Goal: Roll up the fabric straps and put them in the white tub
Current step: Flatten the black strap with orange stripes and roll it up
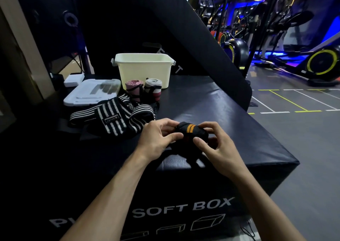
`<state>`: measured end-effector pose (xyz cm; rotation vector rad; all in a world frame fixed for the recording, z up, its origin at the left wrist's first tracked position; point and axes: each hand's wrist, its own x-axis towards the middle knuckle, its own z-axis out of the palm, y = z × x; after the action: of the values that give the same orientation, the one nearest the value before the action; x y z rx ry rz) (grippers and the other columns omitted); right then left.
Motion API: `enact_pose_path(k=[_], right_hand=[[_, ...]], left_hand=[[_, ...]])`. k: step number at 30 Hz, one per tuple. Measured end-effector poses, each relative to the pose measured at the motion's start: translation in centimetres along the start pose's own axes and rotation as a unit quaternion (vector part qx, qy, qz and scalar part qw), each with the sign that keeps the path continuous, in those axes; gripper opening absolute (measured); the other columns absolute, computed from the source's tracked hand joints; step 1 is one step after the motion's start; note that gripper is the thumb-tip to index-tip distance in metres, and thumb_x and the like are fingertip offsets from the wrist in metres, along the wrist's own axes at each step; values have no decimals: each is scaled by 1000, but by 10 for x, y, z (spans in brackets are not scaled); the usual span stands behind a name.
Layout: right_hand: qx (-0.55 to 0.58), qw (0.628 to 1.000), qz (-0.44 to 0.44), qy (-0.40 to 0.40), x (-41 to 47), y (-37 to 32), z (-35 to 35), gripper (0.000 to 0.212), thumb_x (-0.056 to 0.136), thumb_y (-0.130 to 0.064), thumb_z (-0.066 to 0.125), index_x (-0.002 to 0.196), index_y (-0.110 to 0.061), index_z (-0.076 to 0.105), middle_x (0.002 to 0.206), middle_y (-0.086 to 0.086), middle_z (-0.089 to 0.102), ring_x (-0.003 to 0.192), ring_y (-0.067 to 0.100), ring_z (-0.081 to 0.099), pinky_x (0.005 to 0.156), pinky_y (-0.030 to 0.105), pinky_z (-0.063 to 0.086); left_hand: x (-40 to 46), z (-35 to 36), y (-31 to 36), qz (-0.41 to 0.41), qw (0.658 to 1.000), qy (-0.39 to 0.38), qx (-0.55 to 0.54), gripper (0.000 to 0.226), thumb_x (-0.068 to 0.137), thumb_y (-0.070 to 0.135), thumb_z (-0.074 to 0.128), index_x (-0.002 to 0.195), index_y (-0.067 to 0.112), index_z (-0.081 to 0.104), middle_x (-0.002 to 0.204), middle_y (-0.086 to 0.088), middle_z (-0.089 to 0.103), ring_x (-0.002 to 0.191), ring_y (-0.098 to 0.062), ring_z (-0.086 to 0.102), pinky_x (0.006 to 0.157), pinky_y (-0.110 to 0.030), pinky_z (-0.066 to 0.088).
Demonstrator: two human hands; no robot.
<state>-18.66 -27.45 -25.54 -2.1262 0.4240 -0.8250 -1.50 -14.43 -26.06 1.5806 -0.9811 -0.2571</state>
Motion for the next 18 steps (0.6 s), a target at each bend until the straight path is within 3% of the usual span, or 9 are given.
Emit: enact_pose_path(k=[4,8,14,18], right_hand=[[-14,1000,-8,-3,-3,1,3,43,84,-29,80,118,-38,56,107,-18,67,87,8,69,79,25,54],[12,999,-35,22,0,-3,8,51,83,-25,83,124,-38,57,106,-20,67,88,11,70,78,25,57],[41,997,-48,49,14,-9,18,56,84,-34,80,136,-29,59,113,-3,71,88,10,74,77,18,55],[72,995,-45,45,28,-11,25,52,85,-35,74,135,-26,60,120,4,68,83,16,76,76,28,60]], left_hand=[[-1,-1,2,-3,1000,-11,-13,31,80,10,86,107,20,75,95,1,79,91,-10,76,86,-24,58],[2,-4,7,3,999,36,-24,28,80,18,87,105,19,77,93,1,79,89,-10,75,84,-24,58],[4,-13,18,12,994,95,-58,20,82,16,85,100,16,77,85,5,79,81,-6,75,72,-16,54],[10,-35,24,24,997,73,11,24,82,28,86,103,22,76,88,9,78,84,-2,73,77,-16,53]])
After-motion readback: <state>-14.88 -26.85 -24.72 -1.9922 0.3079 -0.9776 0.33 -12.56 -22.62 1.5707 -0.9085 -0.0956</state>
